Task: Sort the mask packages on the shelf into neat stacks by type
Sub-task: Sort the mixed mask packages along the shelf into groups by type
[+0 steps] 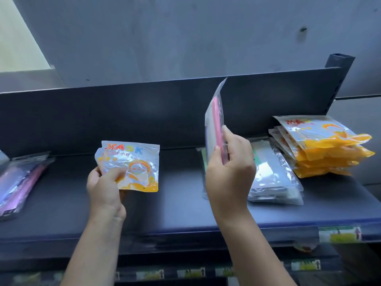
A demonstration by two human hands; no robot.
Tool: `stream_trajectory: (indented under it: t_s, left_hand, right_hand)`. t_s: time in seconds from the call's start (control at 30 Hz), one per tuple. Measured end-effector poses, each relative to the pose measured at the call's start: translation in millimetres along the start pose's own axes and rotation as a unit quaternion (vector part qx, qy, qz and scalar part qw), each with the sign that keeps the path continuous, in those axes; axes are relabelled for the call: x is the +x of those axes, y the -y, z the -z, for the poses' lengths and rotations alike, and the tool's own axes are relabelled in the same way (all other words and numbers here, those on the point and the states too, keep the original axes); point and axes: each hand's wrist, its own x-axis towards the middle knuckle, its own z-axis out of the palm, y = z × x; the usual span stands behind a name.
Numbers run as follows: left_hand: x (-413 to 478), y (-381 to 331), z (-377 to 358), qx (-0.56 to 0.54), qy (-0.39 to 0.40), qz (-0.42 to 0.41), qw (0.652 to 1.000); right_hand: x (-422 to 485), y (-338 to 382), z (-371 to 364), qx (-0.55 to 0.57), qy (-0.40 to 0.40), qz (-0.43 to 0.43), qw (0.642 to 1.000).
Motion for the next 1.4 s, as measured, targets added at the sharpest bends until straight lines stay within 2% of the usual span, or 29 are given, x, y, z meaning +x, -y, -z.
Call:
stream_trajectory:
  t_s: [0.1, 0.17, 0.2, 0.27, 0.3, 0.33, 0.53, 0.63, 0.73, 0.97, 1.1, 1.23, 1.3, 1.4]
  left_hand:
    - [-1, -3, -5, 0.007, -0.001, 0.000, 1.000]
    - [-2, -3, -9, 0.011, 0.002, -0.003, 1.000]
    - [-2, -3, -10, 0.013, 0.005, -0.004, 1.000]
    - [-4, -1, -13, 0.019, 0.013, -0.003, 1.000]
    - [-4, 0, -14, 0.023, 0.016, -0.003, 1.000]
    - [-4, 1, -14, 0.026, 0.018, -0.003, 1.000]
    - [-2, 11, -21, 0.026, 0.014, 0.004, 1.000]
    - [-4, 16, -29, 0.030, 0.025, 0.012, 0.999]
    - [-3, 17, -35, 0.027, 0.032, 0.016, 0.999]
    - [2, 20, -49, 0.021, 0.046, 0.025, 0.998]
    - [4, 24, -51, 0.017, 0.038, 0.032, 0.999]
    - [7, 26, -50, 0.011, 0.032, 0.039, 0.999]
    - [8, 26, -50, 0.009, 0.032, 0.039, 0.999]
    - [11, 27, -48, 0.007, 0.028, 0.036, 0.999]
  right_hand:
    - [-4, -17, -5, -0.117, 0.041, 0.080, 0.989]
    - [-13, -31, -10, -0.222, 0.135, 0.085, 0.962]
    - [-18, -39, -11, -0.284, 0.208, 0.057, 0.934]
    - [-24, -48, -12, -0.382, 0.379, -0.048, 0.842]
    - [-25, -52, -12, -0.407, 0.439, -0.084, 0.796]
    - [-26, -55, -12, -0.415, 0.467, -0.096, 0.775]
    - [-15, -55, -8, -0.371, 0.451, -0.138, 0.800]
    - [-13, -56, -4, -0.371, 0.444, -0.130, 0.805]
    - [-9, -57, -2, -0.390, 0.452, -0.110, 0.795]
    - [-10, -49, -7, -0.382, 0.495, -0.127, 0.770]
    - [-12, -42, -10, -0.350, 0.493, -0.144, 0.783]
    - [-6, -32, -9, -0.300, 0.471, -0.196, 0.806]
    - [4, -30, -5, -0.300, 0.446, -0.194, 0.821]
    - [10, -31, 0, -0.311, 0.455, -0.175, 0.816]
